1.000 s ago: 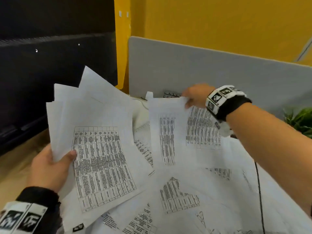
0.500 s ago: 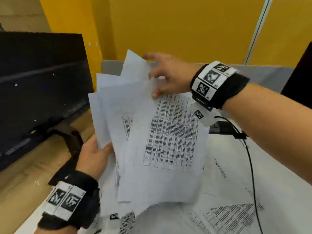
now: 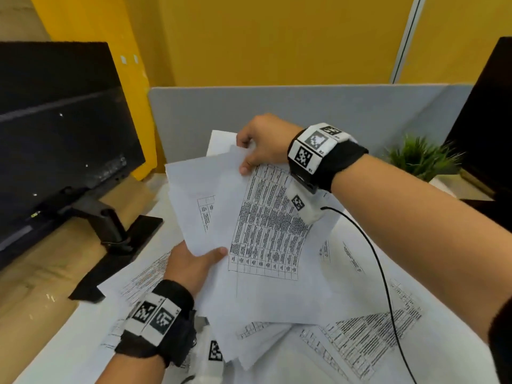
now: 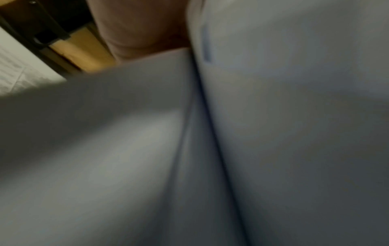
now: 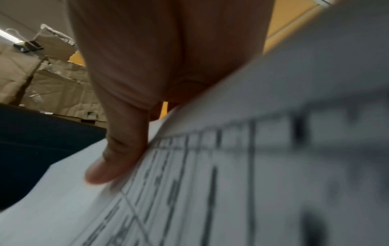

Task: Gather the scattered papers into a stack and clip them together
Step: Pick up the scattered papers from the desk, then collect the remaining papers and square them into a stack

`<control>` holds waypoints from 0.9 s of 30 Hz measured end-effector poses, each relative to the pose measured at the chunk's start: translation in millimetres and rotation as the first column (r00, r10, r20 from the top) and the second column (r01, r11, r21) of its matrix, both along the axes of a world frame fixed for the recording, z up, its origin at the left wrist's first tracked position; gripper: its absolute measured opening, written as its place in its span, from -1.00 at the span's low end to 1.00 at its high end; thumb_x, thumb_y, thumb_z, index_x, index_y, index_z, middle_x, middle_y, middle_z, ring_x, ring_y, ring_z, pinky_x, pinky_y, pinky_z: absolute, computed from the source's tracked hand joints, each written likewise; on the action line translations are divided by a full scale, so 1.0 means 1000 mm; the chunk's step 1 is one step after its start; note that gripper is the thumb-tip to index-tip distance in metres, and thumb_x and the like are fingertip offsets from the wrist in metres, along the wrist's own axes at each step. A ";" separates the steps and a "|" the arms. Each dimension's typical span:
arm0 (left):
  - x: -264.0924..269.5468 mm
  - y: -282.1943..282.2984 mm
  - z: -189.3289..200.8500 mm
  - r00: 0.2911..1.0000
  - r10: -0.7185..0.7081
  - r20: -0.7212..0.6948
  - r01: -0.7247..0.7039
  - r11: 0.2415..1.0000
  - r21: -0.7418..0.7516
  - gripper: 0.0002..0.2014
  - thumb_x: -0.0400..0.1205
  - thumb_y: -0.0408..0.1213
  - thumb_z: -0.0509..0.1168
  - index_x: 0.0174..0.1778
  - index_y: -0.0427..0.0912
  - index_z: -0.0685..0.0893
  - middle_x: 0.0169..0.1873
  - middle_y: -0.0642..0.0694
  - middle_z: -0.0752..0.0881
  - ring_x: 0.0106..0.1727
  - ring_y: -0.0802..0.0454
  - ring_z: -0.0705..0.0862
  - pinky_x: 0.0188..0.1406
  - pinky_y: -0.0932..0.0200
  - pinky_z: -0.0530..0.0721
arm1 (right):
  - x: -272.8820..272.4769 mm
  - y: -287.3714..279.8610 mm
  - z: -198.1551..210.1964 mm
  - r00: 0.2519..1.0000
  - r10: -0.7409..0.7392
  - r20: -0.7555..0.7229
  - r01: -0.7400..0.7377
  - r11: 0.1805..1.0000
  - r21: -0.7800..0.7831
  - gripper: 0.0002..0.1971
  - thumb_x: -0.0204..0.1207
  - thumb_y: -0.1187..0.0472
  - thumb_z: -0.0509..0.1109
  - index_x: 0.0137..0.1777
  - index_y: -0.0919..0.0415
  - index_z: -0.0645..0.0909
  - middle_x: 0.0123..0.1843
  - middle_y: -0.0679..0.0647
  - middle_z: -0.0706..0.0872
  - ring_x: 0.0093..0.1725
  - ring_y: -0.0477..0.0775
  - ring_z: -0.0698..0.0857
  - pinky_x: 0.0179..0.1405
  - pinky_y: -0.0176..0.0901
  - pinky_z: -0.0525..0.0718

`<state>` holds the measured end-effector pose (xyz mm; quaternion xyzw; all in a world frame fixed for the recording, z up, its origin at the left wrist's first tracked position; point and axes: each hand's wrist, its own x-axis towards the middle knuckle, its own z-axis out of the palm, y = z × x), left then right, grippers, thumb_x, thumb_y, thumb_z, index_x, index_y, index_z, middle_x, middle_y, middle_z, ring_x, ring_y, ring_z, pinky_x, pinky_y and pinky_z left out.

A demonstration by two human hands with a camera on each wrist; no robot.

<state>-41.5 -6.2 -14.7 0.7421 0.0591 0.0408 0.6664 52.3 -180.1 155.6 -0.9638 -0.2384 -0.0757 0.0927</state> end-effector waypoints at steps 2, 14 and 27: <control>0.005 0.004 -0.004 0.999 0.044 0.007 -0.044 0.999 0.029 -0.74 0.48 -0.44 0.48 0.00 -0.07 0.66 -0.21 0.10 0.70 -0.09 -0.01 0.68 0.14 0.09 0.53 | 0.004 -0.009 -0.002 0.998 -0.023 0.054 0.021 0.999 0.050 -0.55 0.35 -0.06 0.57 0.19 0.08 0.63 0.09 0.03 0.60 0.05 0.01 0.55 0.01 -0.19 0.48; 0.016 0.017 0.053 0.931 0.102 0.350 -0.104 0.994 -0.013 -0.59 0.55 -0.41 0.40 0.34 -0.26 0.58 0.11 -0.06 0.67 0.09 0.11 0.62 0.02 0.54 0.55 | -0.058 -0.064 -0.115 0.962 0.011 -0.274 0.258 0.297 0.919 -0.25 0.33 -0.15 0.55 0.46 -0.07 0.31 0.35 -0.01 0.66 0.31 0.03 0.67 0.35 0.24 0.59; 0.021 -0.019 0.035 0.914 0.027 0.406 -0.026 1.000 -0.009 -0.65 0.69 -0.36 0.23 0.41 -0.14 0.48 0.24 -0.02 0.67 0.24 0.12 0.64 0.23 0.26 0.59 | -0.103 -0.052 -0.121 0.963 -0.236 -0.129 0.162 0.126 0.979 -0.65 0.67 0.38 0.16 0.36 0.00 0.39 0.25 -0.13 0.64 0.25 -0.26 0.63 0.39 -0.16 0.57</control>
